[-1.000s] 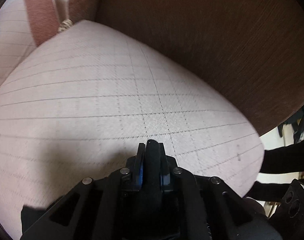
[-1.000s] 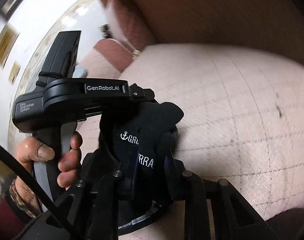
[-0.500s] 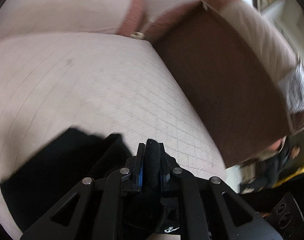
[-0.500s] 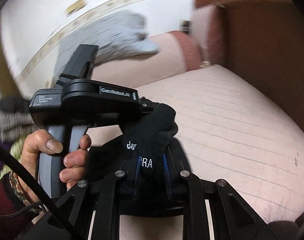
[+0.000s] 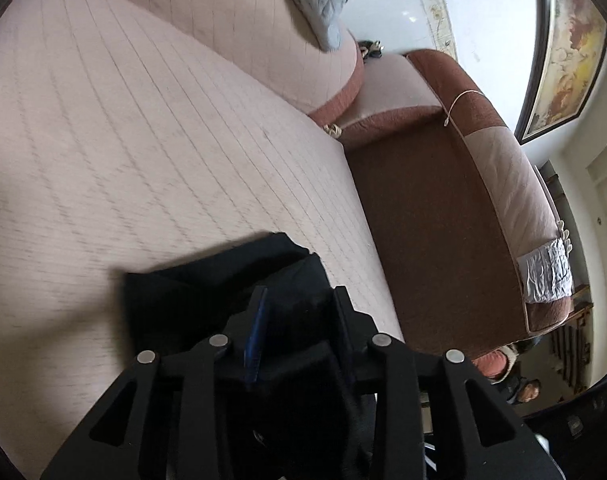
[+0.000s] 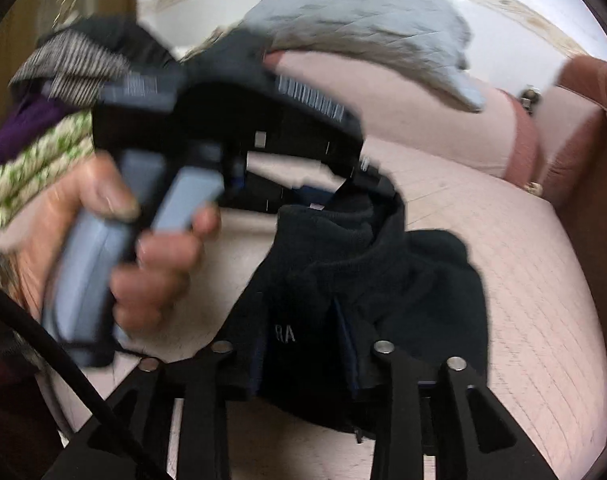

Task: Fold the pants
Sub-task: 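Fold the lifted end over with the right gripper while the left gripper holds the stack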

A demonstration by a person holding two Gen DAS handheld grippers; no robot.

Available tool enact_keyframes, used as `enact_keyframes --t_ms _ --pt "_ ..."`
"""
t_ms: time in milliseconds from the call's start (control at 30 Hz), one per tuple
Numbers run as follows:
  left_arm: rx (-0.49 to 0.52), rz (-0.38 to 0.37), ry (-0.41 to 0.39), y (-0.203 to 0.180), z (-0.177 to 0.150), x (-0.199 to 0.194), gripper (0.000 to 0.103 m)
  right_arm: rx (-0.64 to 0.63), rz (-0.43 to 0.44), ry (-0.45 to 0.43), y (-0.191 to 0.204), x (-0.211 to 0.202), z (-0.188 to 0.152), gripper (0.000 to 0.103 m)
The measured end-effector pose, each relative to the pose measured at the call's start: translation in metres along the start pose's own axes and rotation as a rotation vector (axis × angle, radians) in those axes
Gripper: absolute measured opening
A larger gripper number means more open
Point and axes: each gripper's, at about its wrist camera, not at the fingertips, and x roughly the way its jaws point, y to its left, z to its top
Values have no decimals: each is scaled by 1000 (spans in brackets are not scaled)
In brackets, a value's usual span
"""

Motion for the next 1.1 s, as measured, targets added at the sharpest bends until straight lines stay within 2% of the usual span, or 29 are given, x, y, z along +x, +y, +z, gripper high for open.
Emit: enact_keyframes --t_ms 67,167,267,333,400,433,467,500,567,633,733,833,900,967,1100 --pt "-11 23 -43 6 -1 -18 40 7 79 28 4 7 -3 51" --pt "-29 86 -102 14 -3 -45 42 72 247 87 2 12 1 51" --pt "-24 160 -136 14 -13 -64 42 157 342 67 -19 -5 10 51" --pt "-3 222 -142 8 -22 -68 42 232 323 37 -46 -16 18 51" --pt "28 280 -137 2 -35 -69 42 299 257 28 -71 -17 24 51" --pt "44 305 -140 -2 -43 -70 42 326 230 28 -82 -16 28 49" --pt "63 321 -146 -7 -51 -69 42 350 230 28 -88 -13 31 42" --pt "80 338 -151 -13 -61 -69 42 382 252 34 -96 -8 37 37" --pt "84 370 -168 -17 -77 -71 42 428 316 58 -102 7 52 36" --pt "80 366 -183 -21 -92 -72 42 459 388 108 -101 34 65 36" --pt "107 410 -142 -25 -104 -59 42 512 501 215 -93 87 82 36" --pt "127 488 -83 -20 -109 -39 40 625 606 345 -94 142 76 34" --pt "119 503 -70 -12 -112 -33 40 695 600 371 -93 169 73 27" --pt "118 509 -76 -7 -112 -31 40 713 581 380 -93 180 75 25" --pt "118 484 -71 -5 -109 -37 40 653 518 359 -87 175 89 26"
